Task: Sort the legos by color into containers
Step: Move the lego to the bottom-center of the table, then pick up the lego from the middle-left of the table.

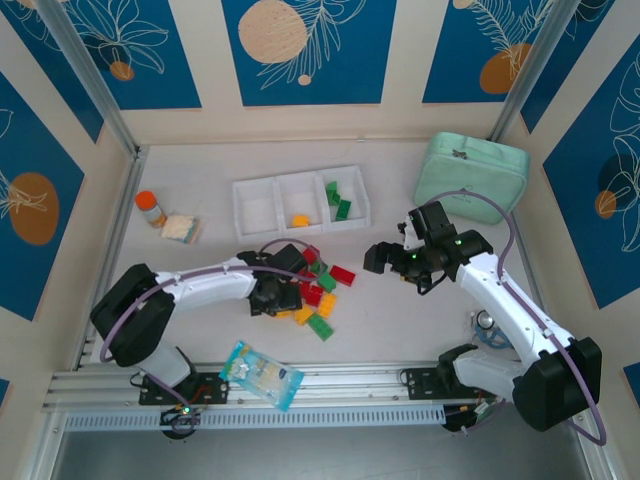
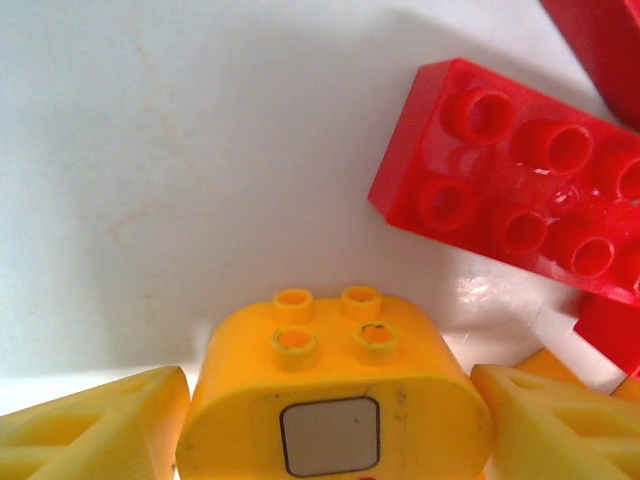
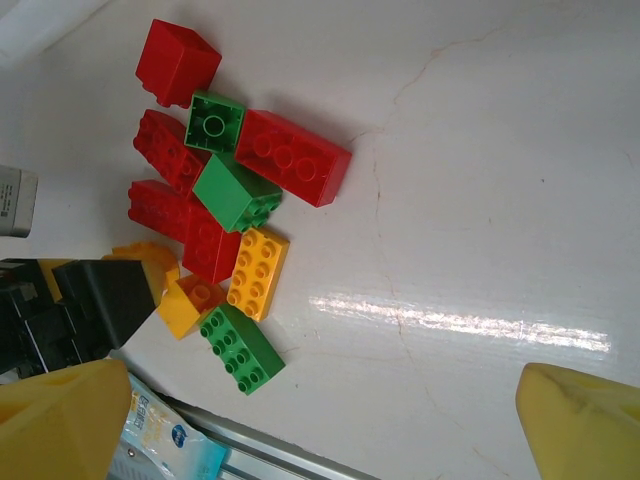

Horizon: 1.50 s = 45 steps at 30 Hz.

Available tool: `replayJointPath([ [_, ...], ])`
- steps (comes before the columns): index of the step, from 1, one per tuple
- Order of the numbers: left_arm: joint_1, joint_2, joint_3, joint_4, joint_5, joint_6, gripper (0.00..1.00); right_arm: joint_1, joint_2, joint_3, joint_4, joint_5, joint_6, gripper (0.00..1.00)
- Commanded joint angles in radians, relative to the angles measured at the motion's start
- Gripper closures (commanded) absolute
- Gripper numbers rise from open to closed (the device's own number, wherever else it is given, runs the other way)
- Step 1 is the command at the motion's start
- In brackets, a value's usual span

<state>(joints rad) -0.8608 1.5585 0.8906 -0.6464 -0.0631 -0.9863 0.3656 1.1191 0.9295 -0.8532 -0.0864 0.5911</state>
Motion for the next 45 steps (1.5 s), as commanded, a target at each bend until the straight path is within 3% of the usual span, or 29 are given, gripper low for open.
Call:
replayJointPath([
  [1,-0.006,-0.053,-0.025,-0.025,-0.003,-0.026,0.29,-0.006,0.003,0.008,-0.020,-0.015,-0.014,0.01],
  [5,-0.004,-0.062,-0.026,-0.007,-0.009,-0.003,0.30,-0.007,0.015,0.012,-0.013,-0.024,-0.018,0.01],
  [9,-0.001,-0.032,-0.013,0.012,-0.001,0.028,0.22,-0.007,0.046,0.038,-0.029,-0.028,-0.040,0.01],
  [16,0.028,0.025,-0.013,0.019,0.036,0.073,0.19,-0.010,0.059,0.040,-0.022,-0.019,-0.038,0.01],
  [20,0.040,0.045,-0.010,0.035,0.048,0.115,0.24,-0.010,0.042,0.014,-0.008,-0.007,-0.009,0.01],
  [25,0.049,0.076,0.014,0.051,0.070,0.183,0.38,-0.011,0.042,0.008,-0.012,0.008,0.002,0.01],
  [35,0.051,0.042,0.010,0.034,0.071,0.223,0.48,-0.014,0.072,0.049,-0.019,0.017,-0.002,0.01],
  [45,0.068,-0.082,0.021,-0.048,-0.009,0.207,0.57,-0.014,0.065,0.046,-0.011,0.017,0.010,0.01],
])
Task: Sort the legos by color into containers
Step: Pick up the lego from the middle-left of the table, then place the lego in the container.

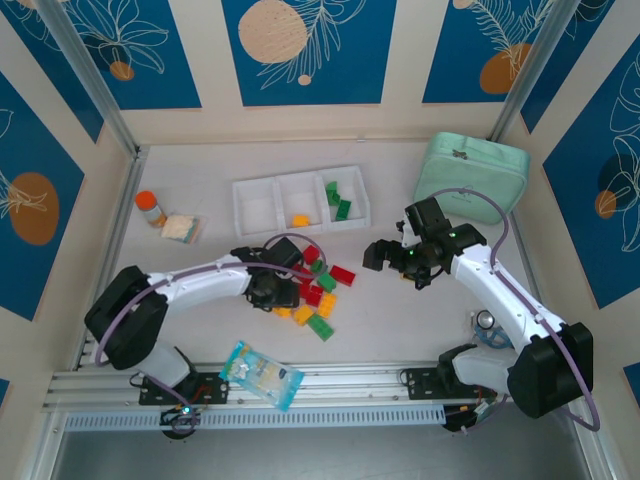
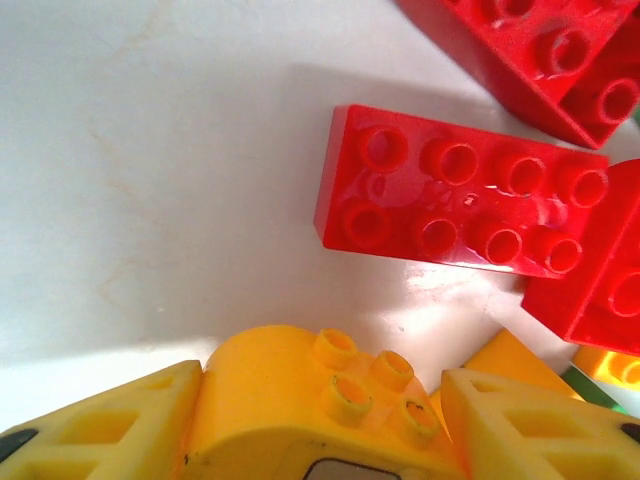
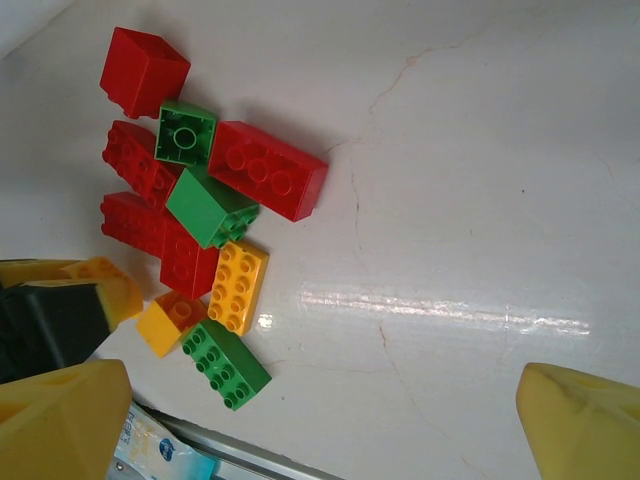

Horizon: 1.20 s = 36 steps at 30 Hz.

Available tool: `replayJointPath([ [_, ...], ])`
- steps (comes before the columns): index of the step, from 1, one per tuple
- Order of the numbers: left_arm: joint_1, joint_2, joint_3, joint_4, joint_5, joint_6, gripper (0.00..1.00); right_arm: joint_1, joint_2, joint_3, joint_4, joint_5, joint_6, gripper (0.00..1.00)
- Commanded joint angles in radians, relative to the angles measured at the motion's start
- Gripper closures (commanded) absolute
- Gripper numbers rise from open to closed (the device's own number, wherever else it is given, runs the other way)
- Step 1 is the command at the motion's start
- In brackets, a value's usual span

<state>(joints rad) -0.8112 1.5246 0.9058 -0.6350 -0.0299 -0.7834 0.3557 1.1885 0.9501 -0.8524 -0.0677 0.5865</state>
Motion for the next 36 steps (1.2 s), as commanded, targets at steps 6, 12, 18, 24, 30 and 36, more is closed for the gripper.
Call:
replayJointPath([
  [6,0.092,-0.116,0.055,-0.081,-0.078,0.004,0.59,-0.004,-0.013,0.023,-0.010,0.012,0.019,0.01],
  [12,0.218,-0.068,0.242,-0.038,-0.072,0.089,0.60,-0.010,-0.014,0.032,-0.009,0.023,0.018,0.01],
  [18,0.272,0.147,0.550,-0.048,-0.072,0.207,0.60,-0.028,-0.038,0.035,-0.036,0.036,0.011,0.01],
  [24,0.308,0.403,0.833,-0.074,-0.056,0.265,0.60,-0.069,-0.095,0.032,-0.079,0.040,0.005,0.01],
  [30,0.313,0.625,1.085,-0.133,-0.039,0.305,0.60,-0.085,-0.159,0.020,-0.122,0.042,0.016,0.01],
  [36,0.326,0.727,1.199,-0.169,-0.069,0.296,0.50,-0.090,-0.206,-0.007,-0.143,0.034,0.042,0.01],
])
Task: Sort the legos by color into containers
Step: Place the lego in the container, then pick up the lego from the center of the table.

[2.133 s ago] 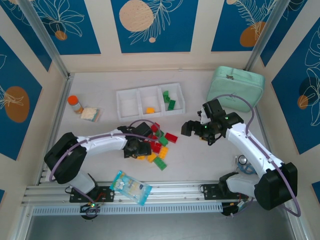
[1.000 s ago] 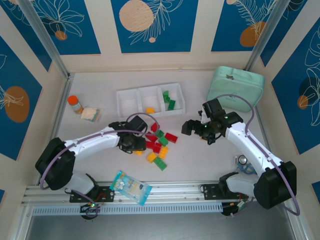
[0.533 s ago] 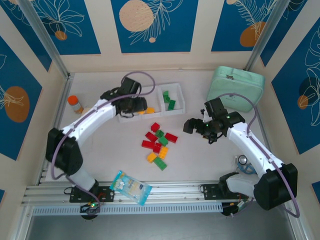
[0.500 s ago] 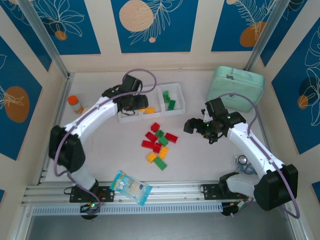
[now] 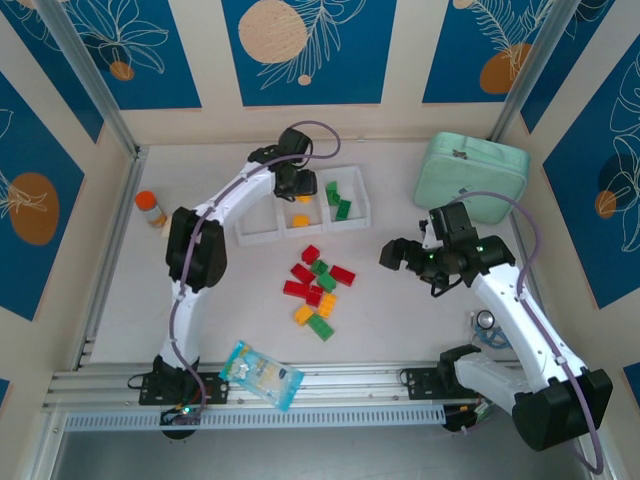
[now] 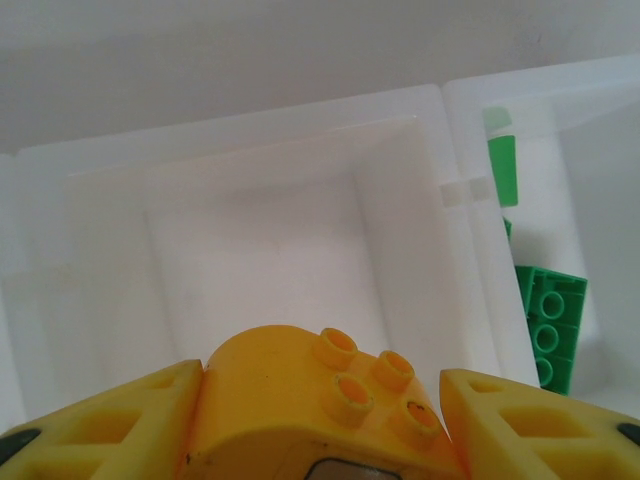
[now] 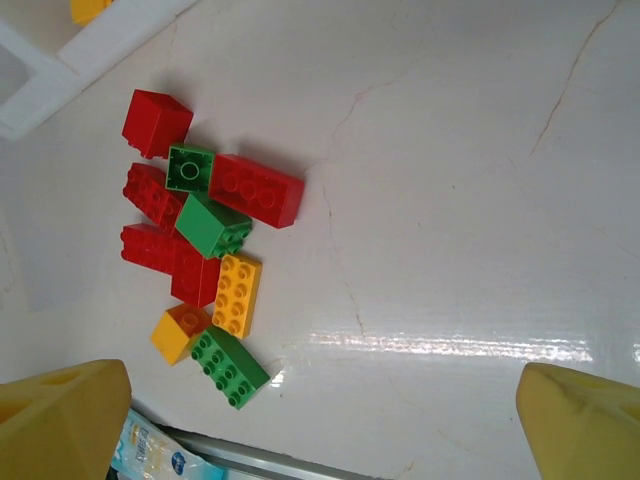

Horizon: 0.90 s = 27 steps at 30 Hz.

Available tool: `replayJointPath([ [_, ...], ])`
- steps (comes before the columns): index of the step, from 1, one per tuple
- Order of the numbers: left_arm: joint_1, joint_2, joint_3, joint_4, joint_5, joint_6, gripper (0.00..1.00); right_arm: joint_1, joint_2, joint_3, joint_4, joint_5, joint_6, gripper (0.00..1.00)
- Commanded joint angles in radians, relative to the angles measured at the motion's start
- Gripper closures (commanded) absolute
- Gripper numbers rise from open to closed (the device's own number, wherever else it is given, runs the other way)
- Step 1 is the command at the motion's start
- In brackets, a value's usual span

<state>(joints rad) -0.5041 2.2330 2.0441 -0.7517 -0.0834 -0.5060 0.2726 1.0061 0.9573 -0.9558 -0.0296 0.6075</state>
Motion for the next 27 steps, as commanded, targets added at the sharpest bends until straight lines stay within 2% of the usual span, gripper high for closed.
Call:
replayJointPath([
  [1,0.025,0.028,0.069,-0.055,-0.016,0.017,0.48,-0.006,-0.029,-0.019,-0.041,-0.006,0.024,0.01],
  [4,0.039,0.040,0.083,-0.055,-0.004,0.018,0.42,-0.006,-0.031,-0.023,-0.037,-0.015,0.036,0.01],
  [10,0.051,0.003,0.081,-0.061,0.020,0.083,0.12,-0.001,0.010,-0.016,-0.016,-0.039,0.037,0.00],
  [14,0.052,-0.074,0.016,-0.023,0.062,0.116,0.01,0.033,0.068,0.006,0.005,-0.040,0.031,0.00],
  [21,0.052,-0.326,-0.249,0.101,0.123,0.118,0.01,0.117,0.198,0.053,0.052,-0.050,-0.008,0.00],
  [23,0.052,-0.420,-0.364,0.140,0.159,0.120,0.01,0.153,0.249,0.068,0.081,-0.081,-0.098,0.02],
  [27,0.052,-0.627,-0.626,0.206,0.213,0.126,0.01,0.268,0.325,0.126,0.069,0.039,-0.308,0.05],
])
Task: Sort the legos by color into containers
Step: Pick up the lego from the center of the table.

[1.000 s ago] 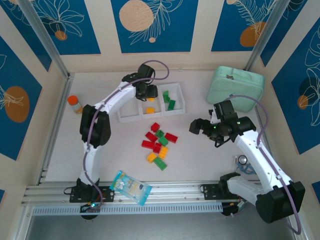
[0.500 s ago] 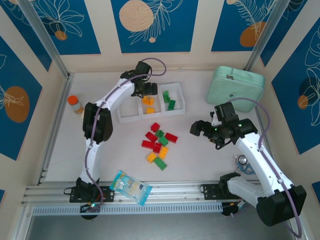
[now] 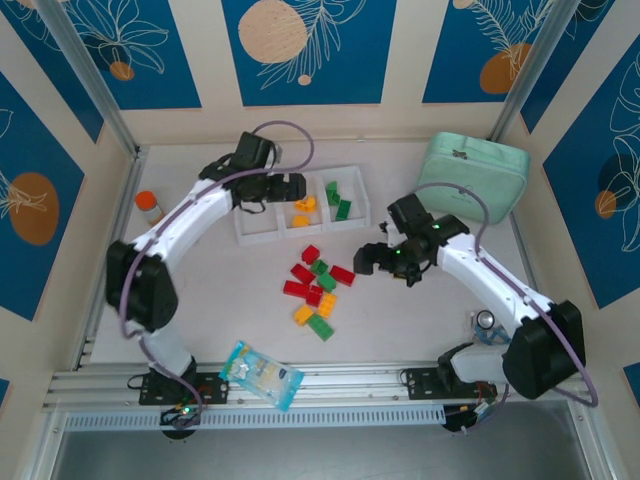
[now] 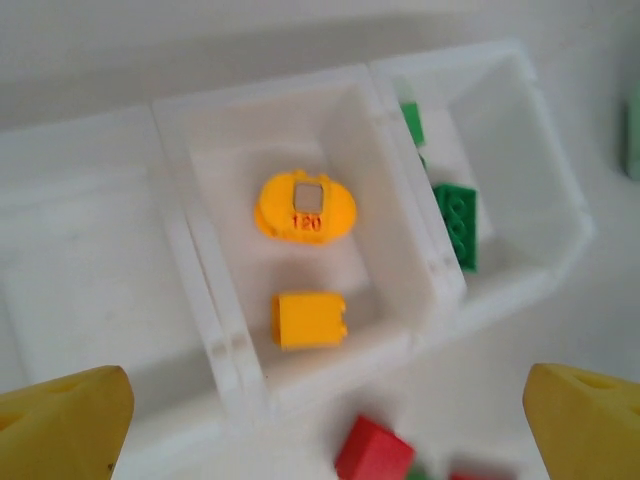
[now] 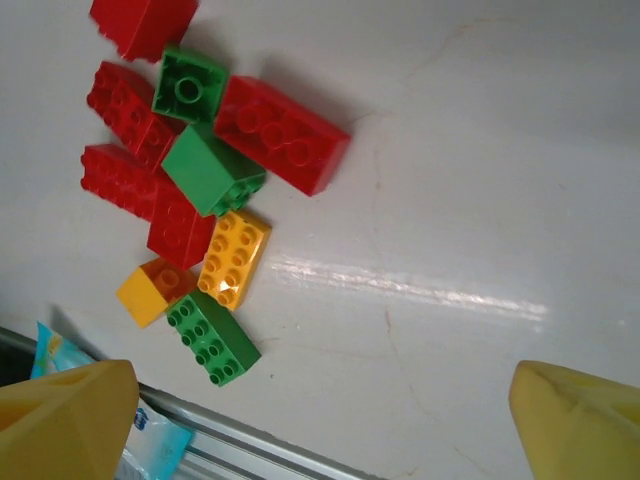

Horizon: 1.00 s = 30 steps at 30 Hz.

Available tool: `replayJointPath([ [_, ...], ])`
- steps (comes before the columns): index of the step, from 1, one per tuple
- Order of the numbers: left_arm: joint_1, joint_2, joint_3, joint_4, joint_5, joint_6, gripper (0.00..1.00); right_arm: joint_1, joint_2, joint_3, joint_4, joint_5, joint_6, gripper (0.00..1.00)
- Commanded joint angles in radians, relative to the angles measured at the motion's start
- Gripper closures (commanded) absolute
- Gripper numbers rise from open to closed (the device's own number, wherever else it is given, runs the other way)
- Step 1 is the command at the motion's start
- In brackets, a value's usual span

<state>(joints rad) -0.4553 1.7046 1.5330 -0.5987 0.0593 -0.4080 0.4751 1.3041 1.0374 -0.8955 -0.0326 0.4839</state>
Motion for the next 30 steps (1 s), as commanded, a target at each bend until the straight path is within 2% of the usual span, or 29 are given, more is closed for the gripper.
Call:
replayJointPath([
  [1,0.003,-0.158,-0.182,0.061,0.087,0.032,0.01,0.103,0.044,0.058,0.005,0.082,-0.248,0.04],
  [6,0.003,-0.424,-0.436,0.027,0.090,-0.031,0.00,0.243,0.063,0.008,0.079,0.214,-0.620,0.03],
  [9,0.003,-0.563,-0.524,-0.034,0.073,-0.077,0.01,0.256,0.075,-0.063,0.171,0.227,-0.778,0.01],
  [13,0.004,-0.720,-0.552,-0.159,0.020,-0.047,0.01,0.212,0.172,-0.049,0.207,0.248,-0.843,0.00],
  [16,0.003,-0.808,-0.557,-0.237,-0.030,0.002,0.01,0.216,0.256,-0.036,0.248,0.324,-0.915,0.07],
  [20,0.003,-0.888,-0.579,-0.303,-0.067,0.040,0.01,0.206,0.332,-0.027,0.306,0.314,-0.971,0.10],
  [24,0.003,-0.943,-0.612,-0.337,-0.080,0.034,0.01,0.187,0.366,-0.004,0.340,0.271,-0.973,0.11],
  [30,0.003,-1.033,-0.697,-0.284,-0.064,0.032,0.01,0.178,0.435,0.051,0.337,0.264,-0.997,0.15],
])
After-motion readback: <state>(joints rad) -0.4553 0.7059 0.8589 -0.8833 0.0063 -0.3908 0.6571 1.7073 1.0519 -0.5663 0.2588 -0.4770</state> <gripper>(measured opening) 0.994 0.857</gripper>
